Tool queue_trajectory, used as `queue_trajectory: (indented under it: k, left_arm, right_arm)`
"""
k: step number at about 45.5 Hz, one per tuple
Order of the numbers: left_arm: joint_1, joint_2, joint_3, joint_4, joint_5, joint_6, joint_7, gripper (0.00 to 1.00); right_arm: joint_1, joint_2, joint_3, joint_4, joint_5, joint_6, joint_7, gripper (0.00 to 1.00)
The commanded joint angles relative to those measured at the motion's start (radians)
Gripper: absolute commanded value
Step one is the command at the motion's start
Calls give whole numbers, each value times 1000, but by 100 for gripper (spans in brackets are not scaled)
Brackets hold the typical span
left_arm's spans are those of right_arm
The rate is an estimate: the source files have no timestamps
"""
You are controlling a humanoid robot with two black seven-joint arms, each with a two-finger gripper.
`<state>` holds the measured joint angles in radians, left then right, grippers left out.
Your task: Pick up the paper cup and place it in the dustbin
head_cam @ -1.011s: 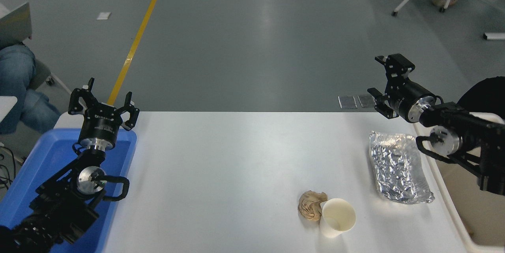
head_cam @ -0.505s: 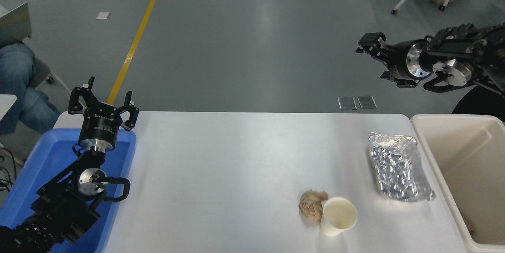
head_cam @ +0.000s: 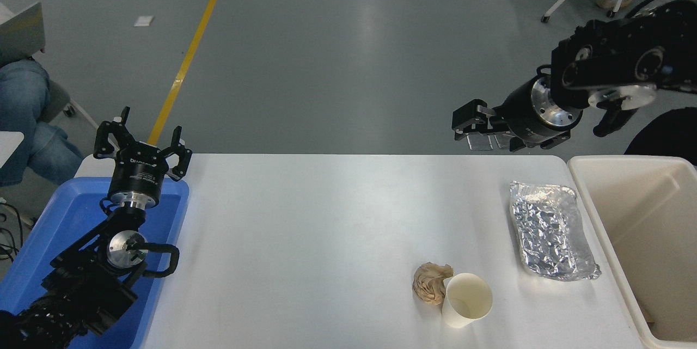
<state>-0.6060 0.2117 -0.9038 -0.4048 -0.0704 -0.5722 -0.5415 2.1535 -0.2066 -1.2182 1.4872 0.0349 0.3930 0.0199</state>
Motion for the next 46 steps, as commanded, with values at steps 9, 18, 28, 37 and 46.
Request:
queue_trajectory:
  k: [9,18,28,37,46]
  left_arm:
    - [0,0,0,0,0,0,0,99]
    - [0,0,0,0,0,0,0,99]
    - [0,0,0,0,0,0,0,99]
    - [0,0,0,0,0,0,0,99]
    - [0,0,0,0,0,0,0,99]
  right_arm:
    - [-9,7,-1,153,-43,50,0,100]
    - [-139,12,-3,116,-61,37,-2,100]
    - [-287,33,-1,76,-116,-11,0,100]
    - [-406,69,9,10,-121,-56,0,100]
    - [-491,79,31,-48,-121,-79,0,100]
